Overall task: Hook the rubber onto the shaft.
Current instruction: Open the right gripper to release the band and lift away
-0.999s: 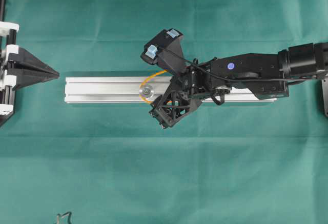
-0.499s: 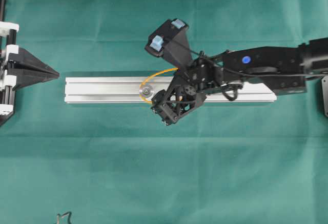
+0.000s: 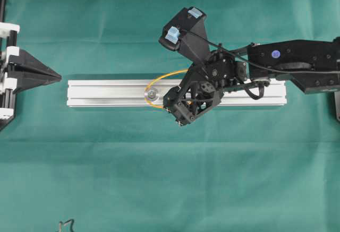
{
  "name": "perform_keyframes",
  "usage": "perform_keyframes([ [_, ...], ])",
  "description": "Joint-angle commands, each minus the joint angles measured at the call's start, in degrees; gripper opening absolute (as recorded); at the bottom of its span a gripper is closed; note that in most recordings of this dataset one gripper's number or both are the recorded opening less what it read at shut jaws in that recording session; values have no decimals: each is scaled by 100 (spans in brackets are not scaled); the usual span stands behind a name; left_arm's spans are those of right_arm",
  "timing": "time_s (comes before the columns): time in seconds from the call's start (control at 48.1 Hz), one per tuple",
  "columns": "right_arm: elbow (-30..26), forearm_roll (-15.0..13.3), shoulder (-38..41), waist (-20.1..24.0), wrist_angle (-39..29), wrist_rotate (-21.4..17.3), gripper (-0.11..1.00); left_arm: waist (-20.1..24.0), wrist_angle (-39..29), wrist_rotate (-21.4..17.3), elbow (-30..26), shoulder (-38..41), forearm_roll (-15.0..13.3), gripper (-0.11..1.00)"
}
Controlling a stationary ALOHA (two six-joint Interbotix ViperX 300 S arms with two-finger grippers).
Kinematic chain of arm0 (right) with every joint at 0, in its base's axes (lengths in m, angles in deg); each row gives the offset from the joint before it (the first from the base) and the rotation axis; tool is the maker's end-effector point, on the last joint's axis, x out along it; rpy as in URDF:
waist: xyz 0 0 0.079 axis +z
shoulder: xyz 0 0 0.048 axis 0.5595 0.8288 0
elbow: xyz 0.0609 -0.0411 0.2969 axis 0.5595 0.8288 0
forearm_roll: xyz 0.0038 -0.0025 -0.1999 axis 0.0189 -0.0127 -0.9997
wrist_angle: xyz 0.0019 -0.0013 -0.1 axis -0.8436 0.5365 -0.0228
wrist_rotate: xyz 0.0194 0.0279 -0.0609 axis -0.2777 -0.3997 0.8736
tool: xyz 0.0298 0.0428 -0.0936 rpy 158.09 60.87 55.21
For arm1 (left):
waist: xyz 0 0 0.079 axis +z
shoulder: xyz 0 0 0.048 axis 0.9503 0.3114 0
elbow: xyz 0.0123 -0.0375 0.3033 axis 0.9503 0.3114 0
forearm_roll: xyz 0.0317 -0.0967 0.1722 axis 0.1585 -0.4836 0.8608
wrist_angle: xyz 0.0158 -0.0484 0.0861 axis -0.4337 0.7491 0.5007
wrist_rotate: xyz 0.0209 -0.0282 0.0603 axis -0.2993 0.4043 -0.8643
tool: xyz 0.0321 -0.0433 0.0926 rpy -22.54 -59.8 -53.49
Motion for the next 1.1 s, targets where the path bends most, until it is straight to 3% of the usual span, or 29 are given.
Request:
perform_keyframes([
  [0.0,-62,-18,-167,18,18,9,87,9,53,0,-79,44,9,0],
  [0.229,-62,-202,-167,26,18,264,86,0,53,9,-79,44,9,0],
  [0.791,-79,-237,-185,26,-255,3480,86,0,53,9,-70,44,9,0],
  [0.895,-79,-220,-185,26,-272,3753,86,9,53,9,-70,44,9,0],
  [1.082,-62,-229,-193,26,-290,3814,81,9,44,9,-70,44,9,0],
])
